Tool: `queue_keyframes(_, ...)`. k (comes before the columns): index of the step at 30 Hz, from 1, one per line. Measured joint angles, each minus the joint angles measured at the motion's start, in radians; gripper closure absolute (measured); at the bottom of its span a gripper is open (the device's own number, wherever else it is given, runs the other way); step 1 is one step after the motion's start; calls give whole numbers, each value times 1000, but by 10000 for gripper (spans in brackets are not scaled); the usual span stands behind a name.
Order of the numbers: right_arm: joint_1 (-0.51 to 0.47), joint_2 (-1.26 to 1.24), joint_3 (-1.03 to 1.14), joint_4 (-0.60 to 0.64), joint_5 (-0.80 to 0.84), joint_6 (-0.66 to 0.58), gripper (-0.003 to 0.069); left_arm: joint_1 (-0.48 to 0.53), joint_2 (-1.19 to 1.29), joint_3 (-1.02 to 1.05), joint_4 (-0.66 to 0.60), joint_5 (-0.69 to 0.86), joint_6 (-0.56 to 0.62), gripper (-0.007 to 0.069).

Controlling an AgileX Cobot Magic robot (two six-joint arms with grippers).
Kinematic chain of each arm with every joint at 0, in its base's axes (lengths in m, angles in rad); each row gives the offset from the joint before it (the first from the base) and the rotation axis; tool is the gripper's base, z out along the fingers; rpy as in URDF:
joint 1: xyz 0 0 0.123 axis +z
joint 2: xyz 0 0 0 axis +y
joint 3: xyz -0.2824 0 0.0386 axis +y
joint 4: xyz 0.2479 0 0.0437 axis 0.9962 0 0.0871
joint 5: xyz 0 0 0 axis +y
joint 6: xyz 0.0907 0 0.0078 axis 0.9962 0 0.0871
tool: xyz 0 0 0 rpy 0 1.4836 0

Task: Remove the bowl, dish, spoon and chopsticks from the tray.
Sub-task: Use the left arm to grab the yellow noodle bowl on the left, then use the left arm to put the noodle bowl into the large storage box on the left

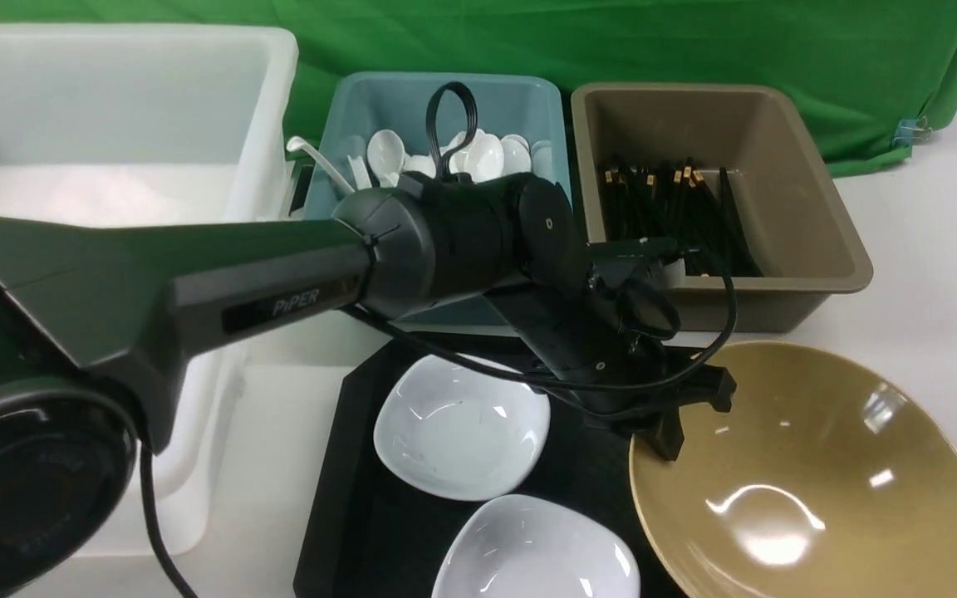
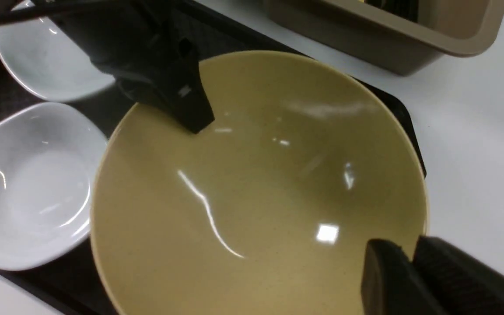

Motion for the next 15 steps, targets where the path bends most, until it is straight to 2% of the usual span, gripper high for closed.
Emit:
queue_keyframes(11,0,1,-36,6,-7,0,550,65,-165,-60,53,103,-20,626)
queue_keyframes(15,0,5,-92,74,-6,-18,547,123,-229,-116,45,184,-23,626)
